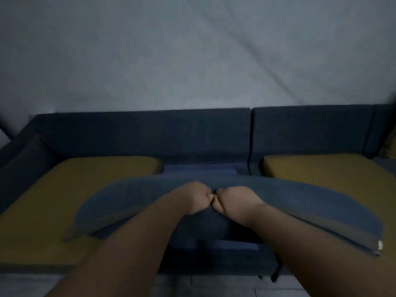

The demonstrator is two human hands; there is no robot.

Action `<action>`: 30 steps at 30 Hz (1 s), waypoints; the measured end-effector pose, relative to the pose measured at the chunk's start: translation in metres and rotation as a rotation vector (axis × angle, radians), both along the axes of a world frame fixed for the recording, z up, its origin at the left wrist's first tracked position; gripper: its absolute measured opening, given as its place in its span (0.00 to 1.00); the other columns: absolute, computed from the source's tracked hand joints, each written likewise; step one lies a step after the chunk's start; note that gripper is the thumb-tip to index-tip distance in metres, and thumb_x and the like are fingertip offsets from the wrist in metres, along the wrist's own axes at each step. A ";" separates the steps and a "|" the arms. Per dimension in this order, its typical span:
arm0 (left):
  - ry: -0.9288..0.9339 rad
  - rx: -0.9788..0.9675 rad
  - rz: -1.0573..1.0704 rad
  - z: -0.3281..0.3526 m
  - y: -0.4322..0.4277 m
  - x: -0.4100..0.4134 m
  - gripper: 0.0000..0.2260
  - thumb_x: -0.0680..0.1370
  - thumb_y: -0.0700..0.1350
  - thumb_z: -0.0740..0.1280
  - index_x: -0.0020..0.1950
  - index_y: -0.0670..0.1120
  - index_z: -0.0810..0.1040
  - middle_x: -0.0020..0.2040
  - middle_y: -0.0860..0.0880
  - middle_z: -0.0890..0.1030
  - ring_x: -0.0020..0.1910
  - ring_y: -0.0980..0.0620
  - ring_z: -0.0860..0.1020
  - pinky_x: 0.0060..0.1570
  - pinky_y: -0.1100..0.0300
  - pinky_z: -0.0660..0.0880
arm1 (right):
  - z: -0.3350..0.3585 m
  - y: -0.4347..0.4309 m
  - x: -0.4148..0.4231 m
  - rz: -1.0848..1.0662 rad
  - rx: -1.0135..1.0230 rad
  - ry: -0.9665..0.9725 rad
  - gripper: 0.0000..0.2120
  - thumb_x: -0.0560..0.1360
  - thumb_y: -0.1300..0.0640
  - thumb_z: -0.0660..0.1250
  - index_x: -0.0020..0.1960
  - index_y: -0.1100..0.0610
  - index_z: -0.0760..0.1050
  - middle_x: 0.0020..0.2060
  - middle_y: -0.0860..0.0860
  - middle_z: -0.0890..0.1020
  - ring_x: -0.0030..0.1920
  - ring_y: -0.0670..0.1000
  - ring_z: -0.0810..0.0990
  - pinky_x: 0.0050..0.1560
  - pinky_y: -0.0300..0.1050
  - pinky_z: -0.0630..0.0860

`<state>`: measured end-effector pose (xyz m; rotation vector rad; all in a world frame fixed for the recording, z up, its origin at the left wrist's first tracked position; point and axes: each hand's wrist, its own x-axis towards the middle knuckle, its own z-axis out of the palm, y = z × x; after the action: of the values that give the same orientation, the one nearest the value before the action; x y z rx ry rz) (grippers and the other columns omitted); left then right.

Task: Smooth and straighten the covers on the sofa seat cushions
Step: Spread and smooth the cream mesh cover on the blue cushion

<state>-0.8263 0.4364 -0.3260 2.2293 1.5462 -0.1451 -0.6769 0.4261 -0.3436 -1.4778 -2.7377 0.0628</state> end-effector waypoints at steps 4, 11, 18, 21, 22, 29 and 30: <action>-0.033 0.108 -0.013 0.079 0.025 -0.007 0.15 0.82 0.46 0.55 0.47 0.42 0.78 0.51 0.42 0.79 0.51 0.44 0.76 0.51 0.53 0.71 | 0.074 0.025 -0.009 -0.030 0.185 0.004 0.20 0.82 0.48 0.49 0.53 0.59 0.75 0.51 0.57 0.82 0.51 0.59 0.79 0.41 0.46 0.66; -0.066 0.180 0.003 0.123 0.075 -0.010 0.13 0.82 0.47 0.55 0.41 0.47 0.74 0.46 0.47 0.77 0.48 0.47 0.75 0.47 0.54 0.69 | 0.119 0.073 -0.012 -0.109 0.333 -0.077 0.15 0.83 0.50 0.50 0.50 0.57 0.71 0.50 0.55 0.81 0.49 0.58 0.80 0.39 0.45 0.66; -0.197 0.302 -0.011 0.115 0.143 -0.011 0.14 0.82 0.50 0.57 0.38 0.49 0.72 0.41 0.49 0.76 0.44 0.49 0.74 0.45 0.55 0.69 | 0.100 0.139 -0.006 -0.287 0.418 0.018 0.15 0.83 0.50 0.49 0.54 0.58 0.70 0.51 0.55 0.80 0.51 0.57 0.77 0.38 0.47 0.65; -0.204 0.407 -0.050 0.110 0.186 -0.007 0.14 0.82 0.52 0.57 0.41 0.47 0.71 0.42 0.49 0.74 0.45 0.49 0.73 0.45 0.55 0.66 | 0.103 0.181 0.001 -0.314 0.457 0.050 0.16 0.83 0.50 0.48 0.55 0.59 0.70 0.53 0.56 0.79 0.53 0.58 0.76 0.40 0.48 0.64; -0.194 0.447 -0.049 0.107 0.202 -0.005 0.14 0.83 0.52 0.56 0.42 0.46 0.70 0.43 0.49 0.73 0.46 0.48 0.73 0.44 0.56 0.65 | 0.104 0.197 0.003 -0.306 0.462 0.065 0.16 0.83 0.50 0.48 0.55 0.59 0.70 0.53 0.56 0.79 0.52 0.58 0.76 0.40 0.48 0.64; -0.153 0.684 0.055 0.097 0.341 0.013 0.12 0.83 0.54 0.54 0.45 0.48 0.68 0.47 0.48 0.73 0.50 0.46 0.73 0.47 0.51 0.70 | 0.107 0.341 0.026 -0.204 0.510 0.361 0.16 0.80 0.51 0.53 0.38 0.58 0.69 0.32 0.57 0.78 0.32 0.59 0.76 0.31 0.45 0.62; -0.166 0.639 0.073 0.099 0.365 0.015 0.13 0.82 0.55 0.54 0.44 0.48 0.67 0.45 0.50 0.72 0.48 0.47 0.74 0.46 0.51 0.70 | 0.111 0.364 0.029 -0.208 0.465 0.358 0.14 0.81 0.51 0.54 0.39 0.57 0.67 0.34 0.56 0.78 0.35 0.59 0.76 0.32 0.45 0.62</action>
<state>-0.8114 0.8010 -0.2268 2.5489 1.7454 0.6249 -0.6480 0.7899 -0.2326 -1.4345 -2.1202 -0.2677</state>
